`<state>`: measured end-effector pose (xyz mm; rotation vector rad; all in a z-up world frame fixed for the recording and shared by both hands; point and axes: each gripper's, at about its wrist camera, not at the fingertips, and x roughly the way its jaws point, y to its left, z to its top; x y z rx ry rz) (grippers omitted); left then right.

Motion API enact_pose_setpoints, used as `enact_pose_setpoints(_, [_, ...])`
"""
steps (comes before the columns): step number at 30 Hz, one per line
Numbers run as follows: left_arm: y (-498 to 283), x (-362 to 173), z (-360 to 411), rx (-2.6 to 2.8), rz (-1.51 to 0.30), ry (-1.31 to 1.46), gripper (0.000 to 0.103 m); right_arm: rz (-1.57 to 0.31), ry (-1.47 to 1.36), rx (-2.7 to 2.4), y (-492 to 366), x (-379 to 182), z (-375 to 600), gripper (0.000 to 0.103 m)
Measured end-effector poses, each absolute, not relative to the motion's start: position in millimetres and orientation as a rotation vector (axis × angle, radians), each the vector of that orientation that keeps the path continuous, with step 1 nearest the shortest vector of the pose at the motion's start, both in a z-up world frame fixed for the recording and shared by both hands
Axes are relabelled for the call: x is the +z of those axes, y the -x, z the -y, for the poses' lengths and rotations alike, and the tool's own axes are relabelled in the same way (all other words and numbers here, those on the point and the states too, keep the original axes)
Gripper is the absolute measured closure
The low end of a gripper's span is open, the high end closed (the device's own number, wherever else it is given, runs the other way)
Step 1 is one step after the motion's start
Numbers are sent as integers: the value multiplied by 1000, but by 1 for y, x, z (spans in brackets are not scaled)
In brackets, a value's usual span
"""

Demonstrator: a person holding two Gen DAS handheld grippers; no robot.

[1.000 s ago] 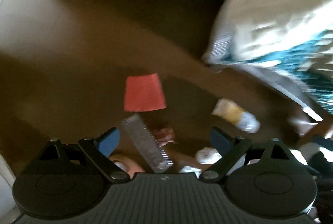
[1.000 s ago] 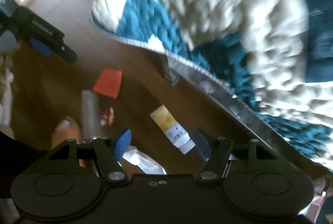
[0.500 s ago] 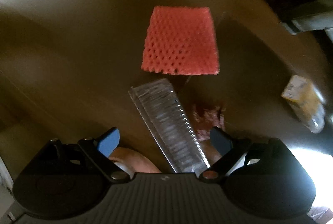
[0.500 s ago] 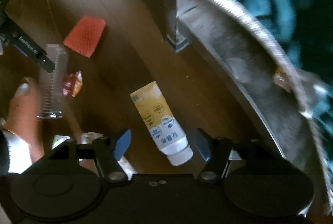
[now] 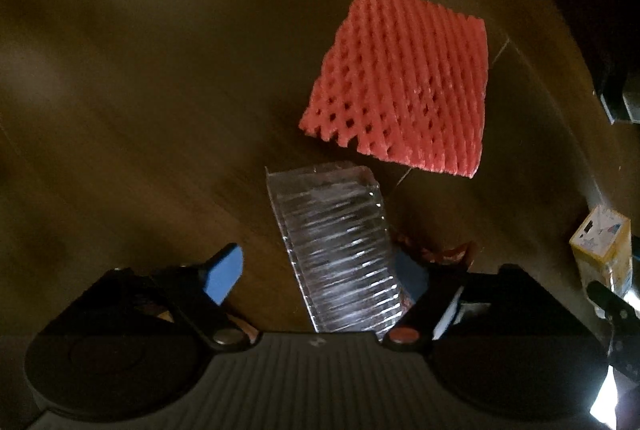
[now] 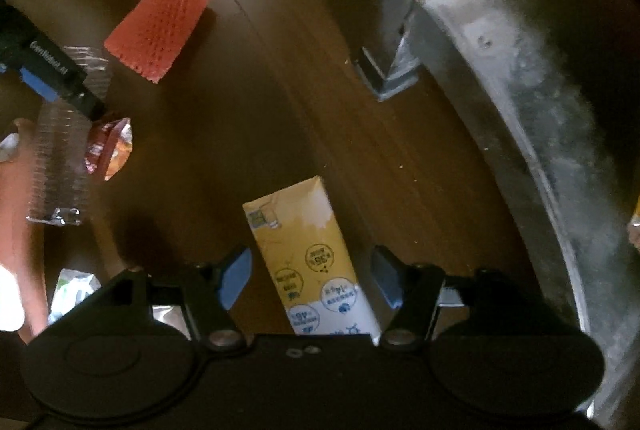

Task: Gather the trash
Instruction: 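Close left tool on clear plastic tray while right tool closes on yellow carton, then carry both items over teal wastebasket and open both tools to drop them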

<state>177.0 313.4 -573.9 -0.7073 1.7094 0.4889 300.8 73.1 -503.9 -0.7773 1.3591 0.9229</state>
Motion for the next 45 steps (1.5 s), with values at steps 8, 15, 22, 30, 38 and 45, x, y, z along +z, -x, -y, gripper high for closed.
enact_pose_setpoints(8, [-181, -572, -306, 476, -1704, 689, 55, -1384, 850, 870, -300, -526, -76, 39])
enact_pose_setpoints(15, [-186, -559, -309, 462, -1689, 666, 61, -1334, 868, 864, -297, -521, -79, 61])
enact_pose_setpoints(22, [-190, -532, -305, 446, -1666, 639, 61, -1272, 878, 863, -285, -498, -72, 62])
enact_pose_setpoints(30, [-206, -460, -298, 393, -1571, 525, 61, -1169, 801, 837, -270, -425, -47, 62])
enact_pose_setpoints(38, [-201, -371, -293, 356, -1405, 422, 61, -1067, 654, 745, -256, -329, -20, 62])
enact_pose_setpoints(45, [-211, -261, -283, 310, -1198, 324, 61, -959, 573, 679, -236, -254, -5, 62])
